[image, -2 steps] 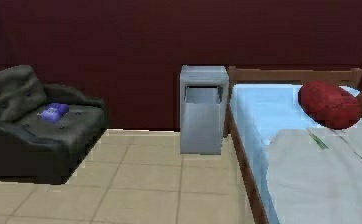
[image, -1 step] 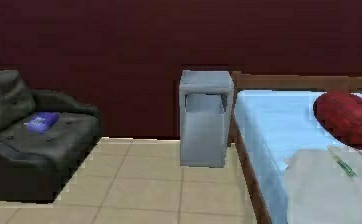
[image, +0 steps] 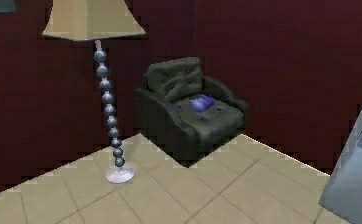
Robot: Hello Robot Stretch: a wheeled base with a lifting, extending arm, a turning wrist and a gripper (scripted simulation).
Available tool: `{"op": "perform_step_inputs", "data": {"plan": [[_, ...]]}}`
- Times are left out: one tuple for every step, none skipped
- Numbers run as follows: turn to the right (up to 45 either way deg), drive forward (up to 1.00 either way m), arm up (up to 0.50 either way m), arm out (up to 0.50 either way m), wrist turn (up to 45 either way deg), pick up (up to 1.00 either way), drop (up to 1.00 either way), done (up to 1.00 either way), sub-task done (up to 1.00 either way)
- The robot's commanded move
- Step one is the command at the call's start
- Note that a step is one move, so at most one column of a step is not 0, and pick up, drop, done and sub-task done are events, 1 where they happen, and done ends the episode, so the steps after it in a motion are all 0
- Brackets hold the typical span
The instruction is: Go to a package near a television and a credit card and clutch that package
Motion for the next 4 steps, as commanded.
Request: {"op": "perform_step_inputs", "data": {"plan": [[-39.0, 0.0, 0.0, 0.0, 0.0, 0.0, 0.0, 0.0, 0.0], [0.0, 0.1, 0.0, 0.0, 0.0, 0.0, 0.0, 0.0, 0.0], [-45.0, 0.0, 0.0, 0.0, 0.0, 0.0, 0.0, 0.0, 0.0], [-21.0, 0.0, 0.0, 0.0, 0.0, 0.0, 0.0, 0.0, 0.0]]}}
